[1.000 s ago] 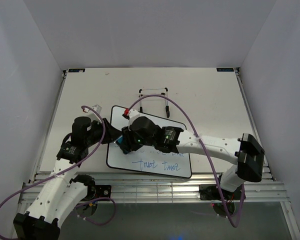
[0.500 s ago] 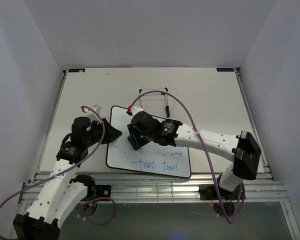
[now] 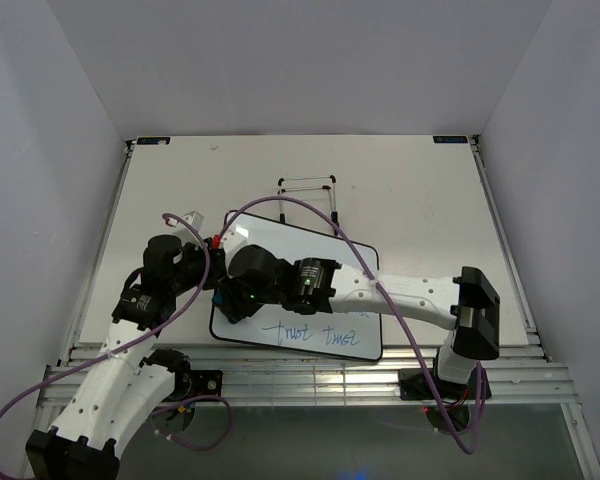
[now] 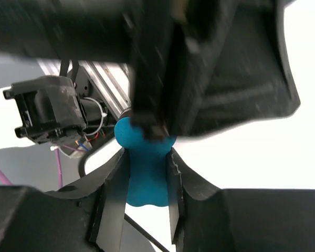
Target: Erase the whiteboard
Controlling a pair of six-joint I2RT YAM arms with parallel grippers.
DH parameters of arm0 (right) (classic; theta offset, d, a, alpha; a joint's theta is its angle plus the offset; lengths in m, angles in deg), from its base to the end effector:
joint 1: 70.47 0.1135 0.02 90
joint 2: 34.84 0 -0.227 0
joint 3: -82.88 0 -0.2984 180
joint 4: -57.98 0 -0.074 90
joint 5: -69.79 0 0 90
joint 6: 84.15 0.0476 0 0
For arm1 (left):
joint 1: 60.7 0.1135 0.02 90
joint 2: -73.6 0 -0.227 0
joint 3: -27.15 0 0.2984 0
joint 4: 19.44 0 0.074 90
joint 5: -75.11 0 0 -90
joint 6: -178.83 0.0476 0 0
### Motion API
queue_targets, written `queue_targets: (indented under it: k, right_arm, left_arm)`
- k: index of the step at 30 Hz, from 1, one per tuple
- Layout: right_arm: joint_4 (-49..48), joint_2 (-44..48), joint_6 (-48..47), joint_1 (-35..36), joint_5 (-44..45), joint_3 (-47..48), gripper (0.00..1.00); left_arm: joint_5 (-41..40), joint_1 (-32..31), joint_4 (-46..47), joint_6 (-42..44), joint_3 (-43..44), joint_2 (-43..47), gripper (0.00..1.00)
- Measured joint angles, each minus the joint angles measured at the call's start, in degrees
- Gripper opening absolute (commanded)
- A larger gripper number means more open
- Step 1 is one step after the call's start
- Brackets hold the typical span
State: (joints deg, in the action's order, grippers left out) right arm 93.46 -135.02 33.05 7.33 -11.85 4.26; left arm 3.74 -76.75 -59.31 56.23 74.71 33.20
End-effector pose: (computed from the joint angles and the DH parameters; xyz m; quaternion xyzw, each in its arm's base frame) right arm 0.1037 0.4467 0.2750 -0.3460 0.8117 0.3305 0.3349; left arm 0.2297 -0.0819 0.2335 -0.0479 0.8682 -0.3243 0.3726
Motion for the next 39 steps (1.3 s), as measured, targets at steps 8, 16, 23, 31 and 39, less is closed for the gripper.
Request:
queue_targets:
  k: [8, 16, 23, 31, 39]
  right_arm:
    - [-3.34, 11.98, 4.00, -2.29, 1.86, -19.15, 0.08]
    - [-3.37, 25.22, 7.54, -11.63, 4.63, -38.21, 0.08]
    - [-1.86, 27.69, 7.08, -14.32, 4.22, -41.29, 0.08]
    - [-13.75, 23.04, 6.29, -10.84, -5.35, -37.05, 0.08]
    - [-19.06, 33.48, 7.19, -20.48, -8.52, -52.72, 0.08]
  left_arm:
    - [0.09, -0.31, 0.04, 0.04, 0.00, 0.00, 0.00]
    - [-0.44, -0.31, 0.02, 0.17, -0.02, 0.02, 0.00]
    - [-0.24, -0.37, 0.09, 0.28, -0.02, 0.42, 0.00]
    - [-1.33, -0.31, -0.59, 0.37, -0.02, 0.52, 0.00]
    - [-2.62, -0.61, -0.83, -0.46, 0.00, 0.50, 0.00]
